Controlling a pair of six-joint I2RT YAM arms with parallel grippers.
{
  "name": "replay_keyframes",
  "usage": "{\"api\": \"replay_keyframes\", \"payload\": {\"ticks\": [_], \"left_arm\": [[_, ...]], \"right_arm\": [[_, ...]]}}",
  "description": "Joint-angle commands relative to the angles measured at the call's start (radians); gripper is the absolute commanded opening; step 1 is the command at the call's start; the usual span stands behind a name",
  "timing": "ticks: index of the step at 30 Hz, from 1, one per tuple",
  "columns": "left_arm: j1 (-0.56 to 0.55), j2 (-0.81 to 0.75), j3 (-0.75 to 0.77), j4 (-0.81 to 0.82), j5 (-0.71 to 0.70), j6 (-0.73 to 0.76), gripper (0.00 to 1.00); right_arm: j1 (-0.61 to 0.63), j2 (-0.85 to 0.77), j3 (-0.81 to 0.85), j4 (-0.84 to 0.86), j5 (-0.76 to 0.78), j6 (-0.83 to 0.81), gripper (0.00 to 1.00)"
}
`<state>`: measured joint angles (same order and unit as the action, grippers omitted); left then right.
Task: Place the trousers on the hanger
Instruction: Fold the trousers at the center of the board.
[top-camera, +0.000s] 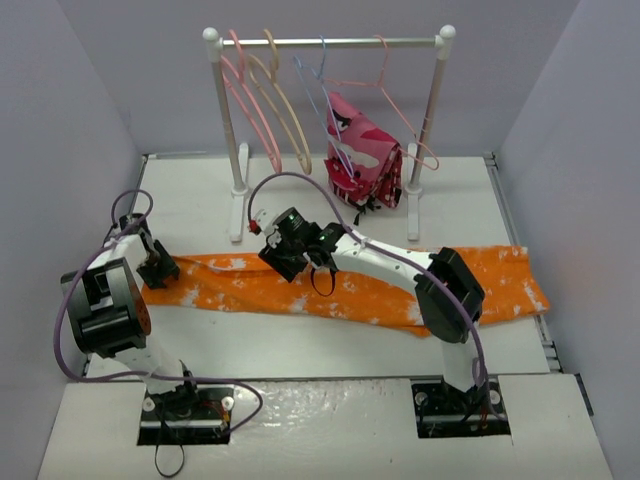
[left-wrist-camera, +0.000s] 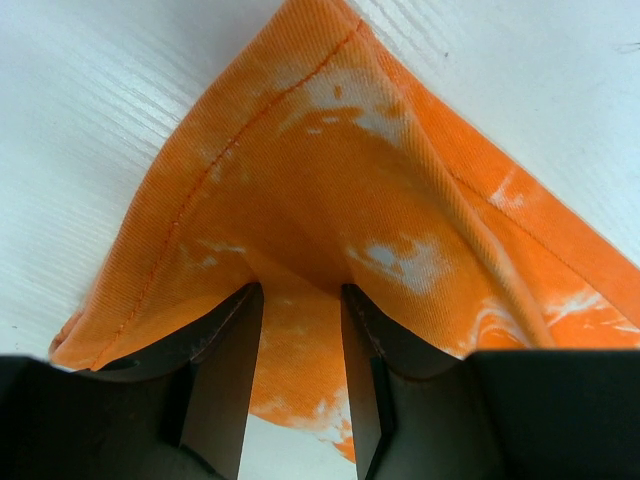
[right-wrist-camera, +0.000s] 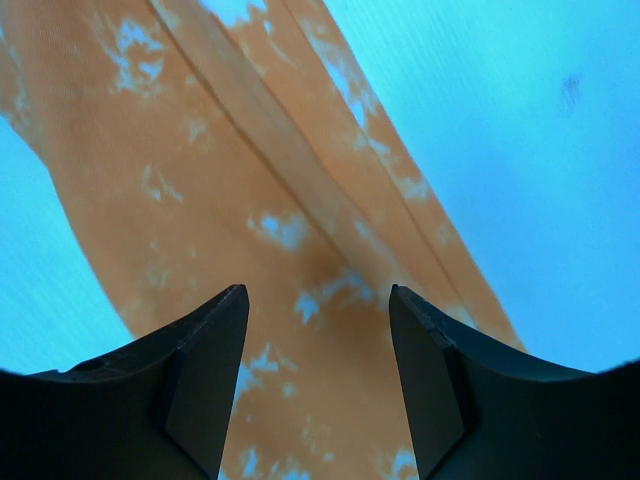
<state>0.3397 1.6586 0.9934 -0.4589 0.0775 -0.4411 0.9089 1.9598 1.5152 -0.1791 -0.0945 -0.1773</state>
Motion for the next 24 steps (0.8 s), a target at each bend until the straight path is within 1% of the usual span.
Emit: {"api": "replay_keyframes", "payload": {"ticks": [1, 5, 7, 9, 11, 15, 18, 20, 24], "left_arm": [[0.004, -0.015, 0.044, 0.024, -0.037, 0.024, 0.34], [0.007, 0.007, 0.045, 0.019, -0.042, 0.022, 0.34], [0.007, 0.012, 0.042, 0.017, -0.044, 0.022, 0.34], [0.009, 0.016, 0.039, 0.016, -0.042, 0.021, 0.34], [0.008, 0.017, 0.037, 0.016, -0.043, 0.019, 0.34], [0.009, 0.025, 0.040, 0.011, -0.047, 0.021, 0.34], [0.009, 0.027, 0.039, 0.006, -0.050, 0.021, 0.34], [0.009, 0.030, 0.039, -0.001, -0.057, 0.022, 0.33], [0.009, 0.039, 0.039, -0.014, -0.068, 0.018, 0.33]], "right_arm": [[-0.002, 0.088, 0.141, 0.052, -0.087, -0.119, 0.55], [0.001, 0.160, 0.189, 0.052, -0.134, -0.125, 0.54], [0.004, 0.184, 0.196, 0.052, -0.133, -0.127, 0.53], [0.003, 0.200, 0.207, 0.052, -0.131, -0.133, 0.51], [0.002, 0.211, 0.226, 0.051, -0.129, -0.141, 0.47], [0.002, 0.236, 0.244, 0.039, -0.132, -0.149, 0.33], [0.001, 0.238, 0.243, 0.035, -0.121, -0.149, 0.10], [-0.002, 0.230, 0.241, 0.035, -0.102, -0.151, 0.01], [-0.015, 0.205, 0.259, 0.033, -0.064, -0.149, 0.00]]}}
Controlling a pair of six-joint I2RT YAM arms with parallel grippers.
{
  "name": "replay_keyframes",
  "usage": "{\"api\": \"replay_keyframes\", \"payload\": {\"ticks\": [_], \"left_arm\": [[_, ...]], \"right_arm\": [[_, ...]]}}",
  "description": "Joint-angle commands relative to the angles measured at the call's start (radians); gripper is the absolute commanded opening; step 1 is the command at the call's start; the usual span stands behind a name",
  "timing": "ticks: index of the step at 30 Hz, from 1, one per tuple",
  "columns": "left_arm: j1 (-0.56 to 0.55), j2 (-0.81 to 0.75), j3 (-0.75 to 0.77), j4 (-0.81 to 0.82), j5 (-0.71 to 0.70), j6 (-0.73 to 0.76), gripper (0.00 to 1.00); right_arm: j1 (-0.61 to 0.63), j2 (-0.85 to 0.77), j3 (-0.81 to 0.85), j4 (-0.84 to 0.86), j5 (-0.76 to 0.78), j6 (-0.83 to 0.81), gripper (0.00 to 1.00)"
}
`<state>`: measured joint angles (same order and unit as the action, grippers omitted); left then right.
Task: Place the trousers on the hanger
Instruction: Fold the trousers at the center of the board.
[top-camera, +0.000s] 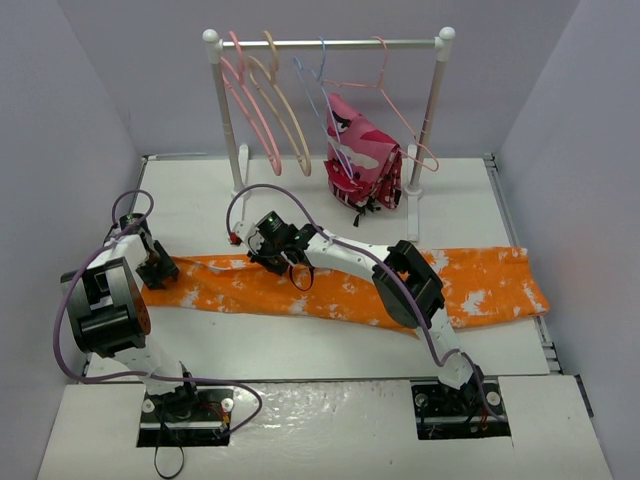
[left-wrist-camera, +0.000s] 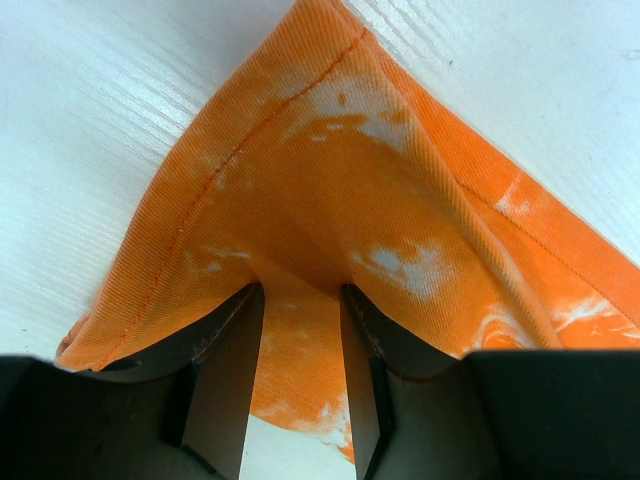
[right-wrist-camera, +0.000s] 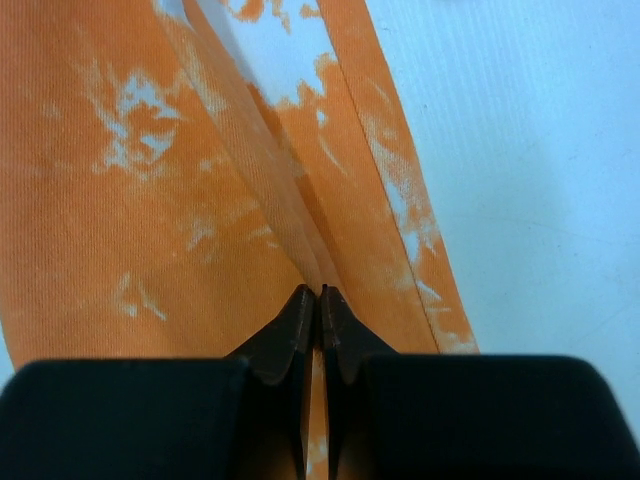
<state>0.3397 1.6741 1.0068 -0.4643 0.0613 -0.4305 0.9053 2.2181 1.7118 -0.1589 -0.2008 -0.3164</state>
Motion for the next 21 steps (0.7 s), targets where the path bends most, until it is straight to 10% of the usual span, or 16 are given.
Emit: {"api": "replay_keyframes", "payload": {"ticks": [1, 21], "left_arm": [[0.009, 0.025, 0.025, -0.010, -0.052, 0.006, 0.33], [0.006, 0.035, 0.022, 0.002, -0.041, -0.006, 0.33]], "right_arm": [[-0.014, -0.056, 0.068, 0.014, 0.049, -0.011, 0.00], [-0.054, 0.019, 0.134, 0.015, 0.130, -0.030, 0.00]]}}
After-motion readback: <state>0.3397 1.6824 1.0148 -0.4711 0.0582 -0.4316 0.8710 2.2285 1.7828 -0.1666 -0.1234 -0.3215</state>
